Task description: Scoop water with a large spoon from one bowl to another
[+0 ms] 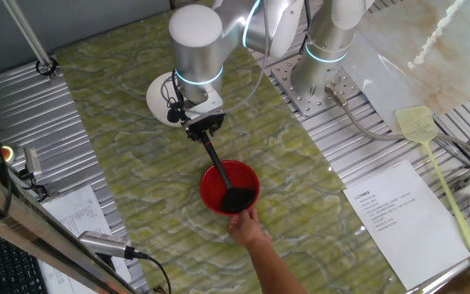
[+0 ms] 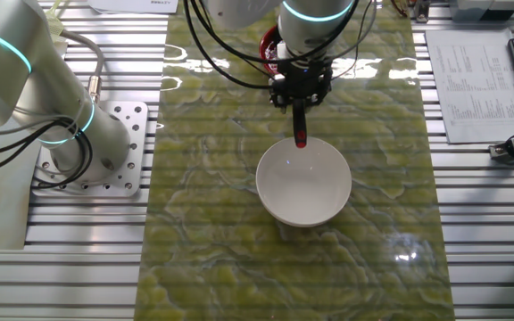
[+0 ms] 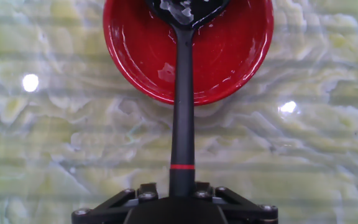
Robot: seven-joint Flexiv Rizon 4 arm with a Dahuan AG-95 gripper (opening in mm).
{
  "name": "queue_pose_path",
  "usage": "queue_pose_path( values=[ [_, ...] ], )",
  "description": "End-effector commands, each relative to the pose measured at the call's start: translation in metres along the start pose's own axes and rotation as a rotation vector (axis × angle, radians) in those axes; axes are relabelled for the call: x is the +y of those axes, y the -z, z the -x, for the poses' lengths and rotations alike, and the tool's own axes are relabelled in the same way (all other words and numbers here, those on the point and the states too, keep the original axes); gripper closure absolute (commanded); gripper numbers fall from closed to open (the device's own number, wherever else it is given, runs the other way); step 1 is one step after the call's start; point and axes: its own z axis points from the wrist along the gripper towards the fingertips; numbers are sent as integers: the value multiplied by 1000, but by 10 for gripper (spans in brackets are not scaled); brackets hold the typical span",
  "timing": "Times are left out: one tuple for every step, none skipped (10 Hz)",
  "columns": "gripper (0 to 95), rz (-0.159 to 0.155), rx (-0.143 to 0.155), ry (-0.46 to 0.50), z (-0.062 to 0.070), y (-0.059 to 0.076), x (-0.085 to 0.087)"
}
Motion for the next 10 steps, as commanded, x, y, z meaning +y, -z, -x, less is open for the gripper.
queue_pose_path(
  values=[
    [950, -1, -17, -27, 3, 0, 1],
    [950, 0, -20, -31, 3, 2, 1],
    [950, 2, -20, -29, 3, 8, 1],
    [950, 2, -20, -27, 3, 11, 1],
    [950, 3, -20, -25, 3, 14, 1],
    [950, 4, -16, -24, 3, 16, 1],
    [950, 4, -12, -24, 3, 17, 1],
    [950, 4, -12, -25, 3, 18, 1],
    [950, 4, -11, -29, 3, 19, 1],
    [950, 5, -9, -30, 3, 20, 1]
  ],
)
